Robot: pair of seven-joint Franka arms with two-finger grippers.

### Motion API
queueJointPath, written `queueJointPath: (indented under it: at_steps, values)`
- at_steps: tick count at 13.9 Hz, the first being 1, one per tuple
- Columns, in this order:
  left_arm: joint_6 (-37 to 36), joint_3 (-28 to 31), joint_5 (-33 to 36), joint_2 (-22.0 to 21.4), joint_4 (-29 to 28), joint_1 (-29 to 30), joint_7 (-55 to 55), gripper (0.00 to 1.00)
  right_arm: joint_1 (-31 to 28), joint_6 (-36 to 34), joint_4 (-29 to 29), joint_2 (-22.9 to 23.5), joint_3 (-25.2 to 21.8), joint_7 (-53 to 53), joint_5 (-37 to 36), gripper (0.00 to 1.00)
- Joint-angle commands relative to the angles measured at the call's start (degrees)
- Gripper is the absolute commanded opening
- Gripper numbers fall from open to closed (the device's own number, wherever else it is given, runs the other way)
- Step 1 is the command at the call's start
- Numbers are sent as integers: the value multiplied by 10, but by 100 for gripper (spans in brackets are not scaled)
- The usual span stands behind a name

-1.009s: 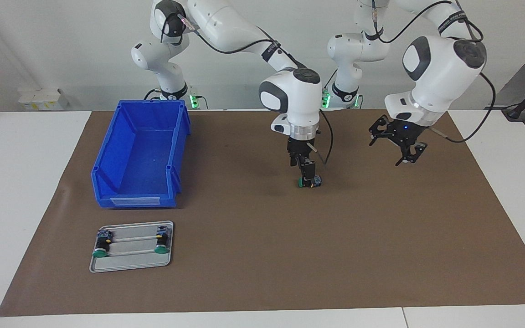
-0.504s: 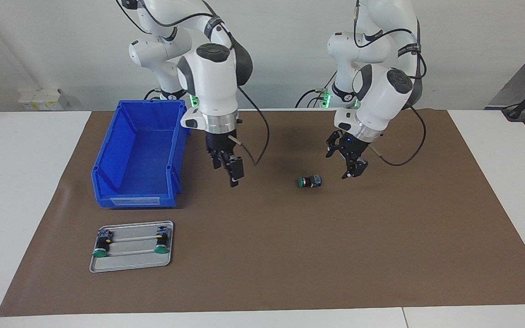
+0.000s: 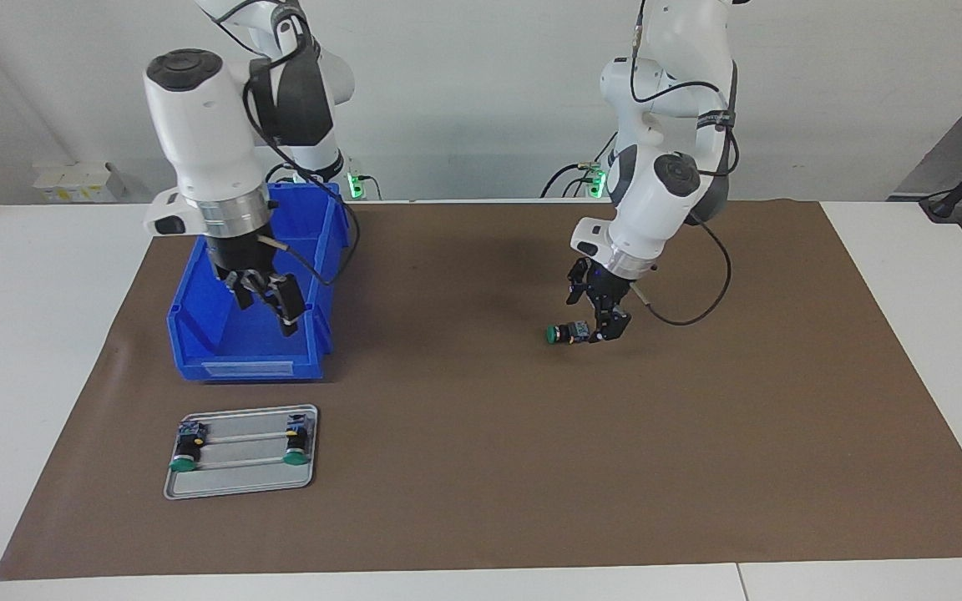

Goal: Place and press button with both arms

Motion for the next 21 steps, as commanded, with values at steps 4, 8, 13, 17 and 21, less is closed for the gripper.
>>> queueJointPath:
  at_steps: [4, 8, 13, 17, 21]
  values:
    - [58, 12, -10, 47, -3, -34, 8, 96, -47, -92, 5, -68, 2, -147, 10, 100]
    - [59, 13, -10, 55, -5, -39, 5, 96, -65, -194, 45, -88, 0, -290, 1, 100]
    - [57, 13, -10, 56, -8, -39, 5, 96, -69, -222, 40, -77, 2, -334, -7, 100]
    - [60, 14, -10, 55, -20, -40, 8, 84, -67, -231, 38, -76, 2, -350, -7, 100]
    - [60, 15, -10, 55, -20, -40, 8, 68, -63, -224, 30, -79, 7, -339, -8, 100]
